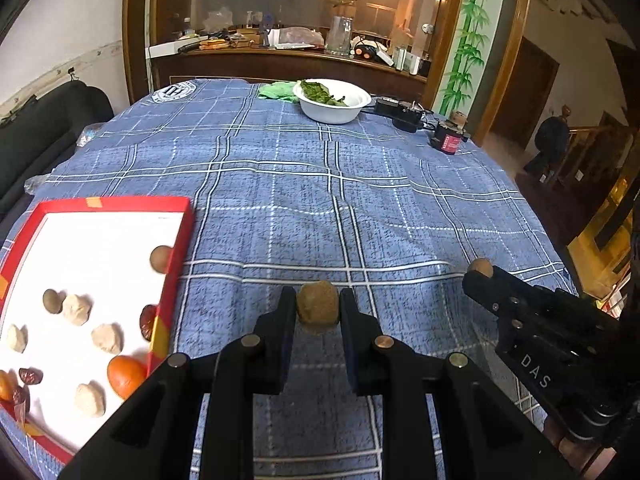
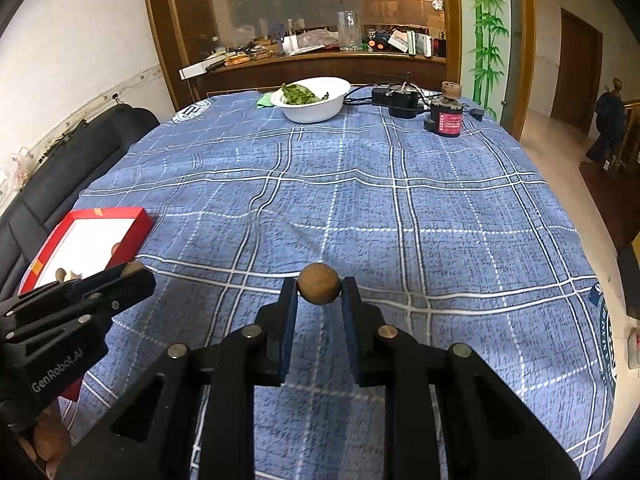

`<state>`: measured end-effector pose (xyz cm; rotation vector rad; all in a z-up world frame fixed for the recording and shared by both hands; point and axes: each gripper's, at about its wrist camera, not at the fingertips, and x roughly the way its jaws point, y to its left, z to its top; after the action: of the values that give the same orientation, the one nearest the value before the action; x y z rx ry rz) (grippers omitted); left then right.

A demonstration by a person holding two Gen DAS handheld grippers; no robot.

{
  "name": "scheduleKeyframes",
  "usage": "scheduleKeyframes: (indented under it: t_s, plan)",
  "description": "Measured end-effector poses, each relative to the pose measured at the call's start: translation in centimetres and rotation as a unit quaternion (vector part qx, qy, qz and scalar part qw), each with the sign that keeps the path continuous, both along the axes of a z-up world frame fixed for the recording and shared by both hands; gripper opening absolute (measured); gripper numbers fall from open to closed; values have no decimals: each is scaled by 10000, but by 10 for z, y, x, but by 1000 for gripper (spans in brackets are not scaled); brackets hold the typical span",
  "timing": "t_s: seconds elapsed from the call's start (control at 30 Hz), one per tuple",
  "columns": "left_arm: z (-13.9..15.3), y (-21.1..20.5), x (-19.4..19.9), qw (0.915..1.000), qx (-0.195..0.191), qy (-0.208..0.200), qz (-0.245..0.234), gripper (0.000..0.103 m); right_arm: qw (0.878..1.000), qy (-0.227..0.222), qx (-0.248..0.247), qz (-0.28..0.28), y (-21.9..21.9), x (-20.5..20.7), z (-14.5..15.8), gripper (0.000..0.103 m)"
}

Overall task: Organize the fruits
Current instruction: 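Carry the kiwi and the beige cube over the tray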

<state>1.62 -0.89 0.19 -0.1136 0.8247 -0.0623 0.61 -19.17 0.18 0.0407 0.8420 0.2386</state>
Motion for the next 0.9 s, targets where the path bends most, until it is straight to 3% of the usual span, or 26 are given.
scheduleKeyframes:
  t_s: [0.47, 0.9]
  plan:
    - [6, 24, -24, 9997, 82, -64, 243, 20, 9994, -51, -26, 342, 31, -22, 4, 24]
    - [15, 110, -57, 9904, 225, -149, 1356, 20, 9921, -222, 142, 1228, 107, -30, 20, 24]
